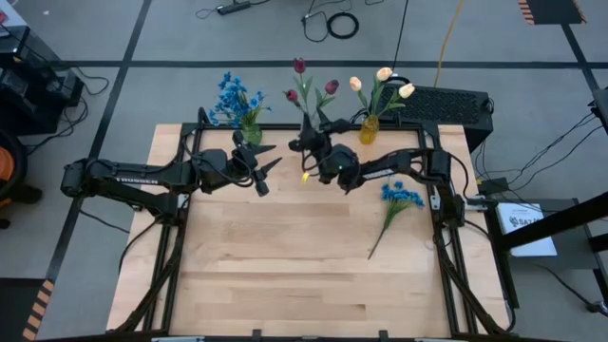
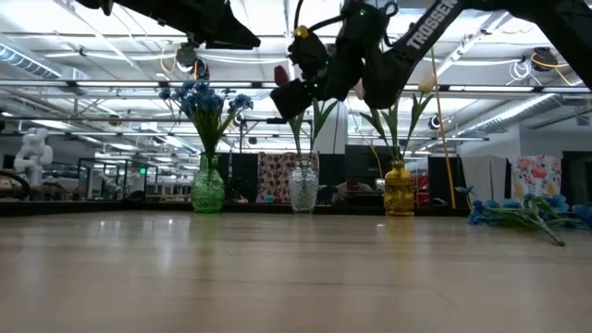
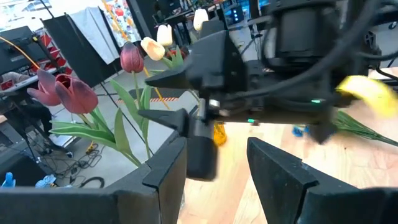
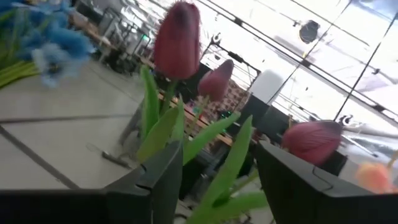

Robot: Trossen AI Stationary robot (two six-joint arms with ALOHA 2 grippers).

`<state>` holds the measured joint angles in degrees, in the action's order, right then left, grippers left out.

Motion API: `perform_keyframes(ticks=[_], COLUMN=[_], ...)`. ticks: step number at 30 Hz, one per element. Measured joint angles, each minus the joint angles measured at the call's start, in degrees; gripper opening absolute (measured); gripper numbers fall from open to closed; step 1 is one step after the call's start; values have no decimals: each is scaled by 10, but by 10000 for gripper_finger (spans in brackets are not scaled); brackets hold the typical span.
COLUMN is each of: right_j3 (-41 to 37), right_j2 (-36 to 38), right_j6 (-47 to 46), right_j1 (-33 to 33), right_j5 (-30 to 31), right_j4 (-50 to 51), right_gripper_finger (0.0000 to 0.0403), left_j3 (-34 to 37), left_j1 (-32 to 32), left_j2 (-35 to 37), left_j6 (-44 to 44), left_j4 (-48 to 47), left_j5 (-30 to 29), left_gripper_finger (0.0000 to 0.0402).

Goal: Sort flowers into vase by color
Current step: Put the blue flowers into the green flower vase

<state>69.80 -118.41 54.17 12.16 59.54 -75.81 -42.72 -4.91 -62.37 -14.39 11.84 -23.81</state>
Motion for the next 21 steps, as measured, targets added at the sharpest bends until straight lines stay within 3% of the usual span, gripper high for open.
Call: perform_keyframes(ticks=[12,15,21], right_j3=[0,-8,-24], right_j2=[0,0,0], right_j6=[120,73,-133], right_j1=[-128,-166,-222], right_j5=[140,156,132], right_j4=[1,15,125], right_gripper_finger=[196,196,194], left_j3=[0,0,0], left_j1=[6,20,43], left_j2=[10,32,82], left_j6=[5,12,19], left_j4=[-6,-9,-18], left_j5=[0,0,16], left_gripper_finger=[176,176,176])
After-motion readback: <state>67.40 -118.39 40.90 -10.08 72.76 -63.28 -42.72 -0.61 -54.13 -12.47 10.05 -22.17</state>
